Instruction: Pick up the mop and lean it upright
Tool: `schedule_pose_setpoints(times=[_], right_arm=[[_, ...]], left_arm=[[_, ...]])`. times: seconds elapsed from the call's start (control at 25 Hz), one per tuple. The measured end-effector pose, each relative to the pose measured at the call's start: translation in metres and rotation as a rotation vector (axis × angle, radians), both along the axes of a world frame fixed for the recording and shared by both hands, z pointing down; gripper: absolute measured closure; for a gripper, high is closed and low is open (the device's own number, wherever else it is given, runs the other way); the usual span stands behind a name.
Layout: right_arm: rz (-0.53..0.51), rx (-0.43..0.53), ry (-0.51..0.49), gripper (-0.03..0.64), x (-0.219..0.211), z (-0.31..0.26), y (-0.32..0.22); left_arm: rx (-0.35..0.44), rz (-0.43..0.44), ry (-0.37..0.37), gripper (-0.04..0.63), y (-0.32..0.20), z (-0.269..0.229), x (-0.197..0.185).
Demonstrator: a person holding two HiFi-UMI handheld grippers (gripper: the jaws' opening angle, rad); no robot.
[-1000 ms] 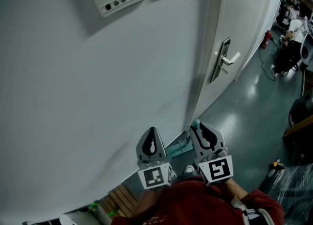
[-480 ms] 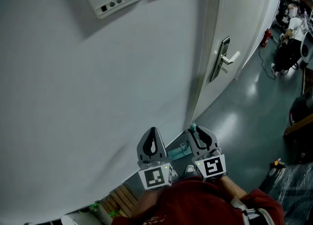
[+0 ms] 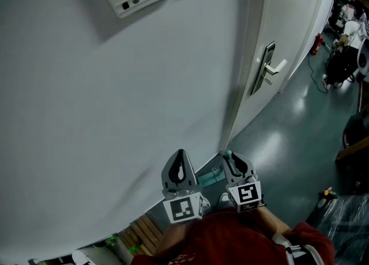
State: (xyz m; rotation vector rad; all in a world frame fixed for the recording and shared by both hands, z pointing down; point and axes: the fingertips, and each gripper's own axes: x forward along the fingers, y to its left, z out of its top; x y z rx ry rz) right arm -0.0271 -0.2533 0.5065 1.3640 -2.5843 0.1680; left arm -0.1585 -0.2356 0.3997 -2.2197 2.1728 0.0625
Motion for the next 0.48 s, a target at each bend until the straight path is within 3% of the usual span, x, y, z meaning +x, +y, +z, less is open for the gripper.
schedule_pose_setpoints(times=[0.48], right_arm=[[-0.027, 0.009, -0.014, 0.51, -0.0089, 0.0041, 0.0009]], left_arm=[[-0.001, 0.005, 0.002, 0.583, -0.0004, 0.0006, 0.0025]])
